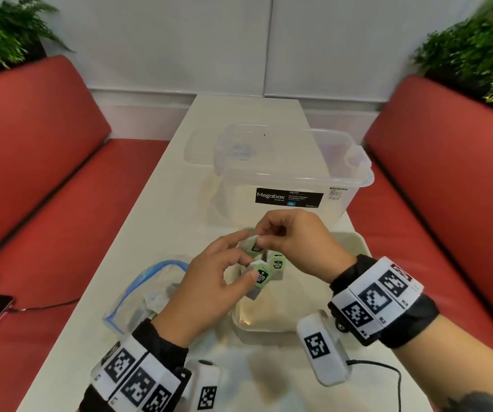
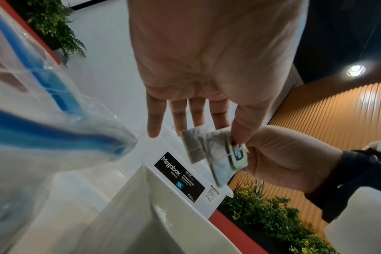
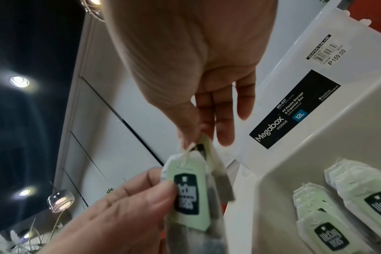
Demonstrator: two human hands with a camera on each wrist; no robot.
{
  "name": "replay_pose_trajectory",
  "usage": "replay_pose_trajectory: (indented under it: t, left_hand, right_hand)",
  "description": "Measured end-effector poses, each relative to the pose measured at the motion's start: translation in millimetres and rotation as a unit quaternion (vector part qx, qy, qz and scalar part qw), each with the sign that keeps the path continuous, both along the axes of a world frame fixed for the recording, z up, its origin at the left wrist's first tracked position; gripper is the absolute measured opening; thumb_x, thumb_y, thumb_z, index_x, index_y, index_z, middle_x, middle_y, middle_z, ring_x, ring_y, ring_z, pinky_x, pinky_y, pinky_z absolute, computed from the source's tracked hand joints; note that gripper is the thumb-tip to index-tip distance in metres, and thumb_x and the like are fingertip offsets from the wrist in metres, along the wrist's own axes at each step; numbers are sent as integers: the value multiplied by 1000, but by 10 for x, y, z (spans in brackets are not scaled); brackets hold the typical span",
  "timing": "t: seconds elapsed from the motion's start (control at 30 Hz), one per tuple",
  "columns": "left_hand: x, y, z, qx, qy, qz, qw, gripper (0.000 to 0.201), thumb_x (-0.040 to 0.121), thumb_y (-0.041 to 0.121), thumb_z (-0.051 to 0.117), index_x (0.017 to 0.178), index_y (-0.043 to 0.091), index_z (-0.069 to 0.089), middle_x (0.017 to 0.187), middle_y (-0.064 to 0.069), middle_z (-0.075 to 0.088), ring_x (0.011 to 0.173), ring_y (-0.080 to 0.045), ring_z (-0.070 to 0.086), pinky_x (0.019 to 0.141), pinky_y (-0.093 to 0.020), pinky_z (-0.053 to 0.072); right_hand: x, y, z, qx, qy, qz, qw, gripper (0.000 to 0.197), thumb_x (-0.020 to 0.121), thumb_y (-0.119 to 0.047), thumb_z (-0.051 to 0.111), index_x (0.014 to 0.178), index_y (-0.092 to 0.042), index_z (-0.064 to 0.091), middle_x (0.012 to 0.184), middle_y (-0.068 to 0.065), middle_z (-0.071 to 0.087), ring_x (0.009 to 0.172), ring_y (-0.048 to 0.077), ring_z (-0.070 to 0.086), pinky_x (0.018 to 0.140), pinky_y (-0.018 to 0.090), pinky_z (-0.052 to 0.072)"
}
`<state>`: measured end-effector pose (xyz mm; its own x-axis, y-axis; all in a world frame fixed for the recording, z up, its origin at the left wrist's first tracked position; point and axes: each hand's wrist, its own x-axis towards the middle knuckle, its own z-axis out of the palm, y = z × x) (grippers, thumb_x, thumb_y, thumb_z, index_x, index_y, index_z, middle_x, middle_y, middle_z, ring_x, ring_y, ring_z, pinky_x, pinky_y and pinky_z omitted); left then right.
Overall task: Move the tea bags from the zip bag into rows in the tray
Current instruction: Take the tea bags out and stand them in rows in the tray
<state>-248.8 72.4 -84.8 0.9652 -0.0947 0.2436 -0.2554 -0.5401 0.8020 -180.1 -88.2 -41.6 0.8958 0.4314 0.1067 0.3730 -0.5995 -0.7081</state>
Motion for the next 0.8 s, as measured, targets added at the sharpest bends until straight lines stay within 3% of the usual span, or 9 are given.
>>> replay_pose_trajectory:
  t: [0.13,0.2,0.3,0.4,0.5,0.6,0.73,0.8]
  left_hand:
    - [-2,-76,-12,-8,8,-19,1000,11,81,16,69,75,25,67,92,16,63,90,1,57,75,-4,38]
    - [-8,-94,-32,-14,13,-14,1000,15,81,18,69,73,30,65,99,21,63,97,6,55,79,-2,36]
    - [-16,-67,-90,-31,25,4,999,7,81,20,69,78,26,68,112,23,61,106,10,52,85,-4,36]
    - [-58,-33,-150,-52,43,9,998,3,81,31,68,84,29,68,106,24,64,104,8,55,86,-11,40]
    - [-149,-28,-176,-74,82,-16,994,22,73,46,62,90,33,69,99,25,67,98,6,60,87,-20,44]
    - [-226,-55,-180,-97,118,-47,987,11,81,30,68,92,29,70,98,23,69,96,6,62,85,-19,47]
    - [-263,-59,-208,-107,133,-84,982,24,76,41,65,95,28,71,102,21,68,100,5,61,88,-14,46]
    - [-271,-61,-217,-84,141,-90,982,13,81,29,68,94,28,70,103,23,67,101,5,60,89,-13,45]
  right_hand:
    - [9,-35,1,-27,12,19,999,24,78,-15,72,68,-33,60,66,-9,61,64,9,57,68,29,48]
    - [27,-85,34,-60,-5,23,998,13,77,-17,74,73,-27,66,69,-7,63,66,9,56,67,27,46]
    - [166,-263,107,-128,-23,3,992,7,74,-20,76,77,-23,71,62,-13,57,59,2,50,58,18,39]
    - [390,-462,116,-221,-34,-8,975,10,73,-25,78,77,-24,69,63,-14,55,64,7,52,57,20,37]
    - [593,-573,27,-323,-30,-16,946,12,74,-27,76,76,-26,64,67,-13,55,71,12,54,54,22,35]
    - [734,-591,-84,-408,-46,-6,912,7,78,-27,71,82,-23,66,79,-8,60,78,15,54,61,23,36]
    - [845,-522,-217,-464,-59,17,884,5,82,-19,60,83,-21,64,90,-1,62,80,19,54,64,26,38]
    - [892,-485,-282,-478,-65,33,875,9,84,-19,59,89,-16,66,99,3,59,86,23,56,65,28,40]
